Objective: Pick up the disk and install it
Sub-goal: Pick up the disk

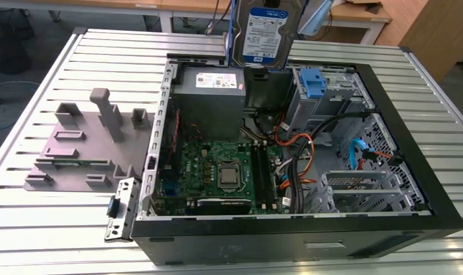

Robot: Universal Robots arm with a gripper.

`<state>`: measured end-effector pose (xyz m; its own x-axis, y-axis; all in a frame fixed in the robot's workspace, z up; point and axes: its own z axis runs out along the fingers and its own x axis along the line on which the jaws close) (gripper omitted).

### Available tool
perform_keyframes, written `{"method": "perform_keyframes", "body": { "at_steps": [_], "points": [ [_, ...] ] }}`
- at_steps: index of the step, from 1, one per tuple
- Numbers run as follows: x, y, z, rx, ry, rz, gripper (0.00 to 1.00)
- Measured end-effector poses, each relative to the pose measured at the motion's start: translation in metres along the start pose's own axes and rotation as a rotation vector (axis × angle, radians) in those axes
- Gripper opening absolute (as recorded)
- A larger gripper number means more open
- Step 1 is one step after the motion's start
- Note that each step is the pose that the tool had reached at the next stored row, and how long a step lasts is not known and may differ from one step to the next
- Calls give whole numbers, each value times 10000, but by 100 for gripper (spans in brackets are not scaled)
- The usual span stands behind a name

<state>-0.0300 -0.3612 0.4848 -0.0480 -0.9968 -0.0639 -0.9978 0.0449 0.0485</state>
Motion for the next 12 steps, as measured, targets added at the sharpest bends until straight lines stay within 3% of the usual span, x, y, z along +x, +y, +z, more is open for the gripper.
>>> {"method": "perform_keyframes", "body": {
  "at_steps": [12],
  "points": [
    [206, -25, 1, -1, 2, 0, 35]
  ]
}}
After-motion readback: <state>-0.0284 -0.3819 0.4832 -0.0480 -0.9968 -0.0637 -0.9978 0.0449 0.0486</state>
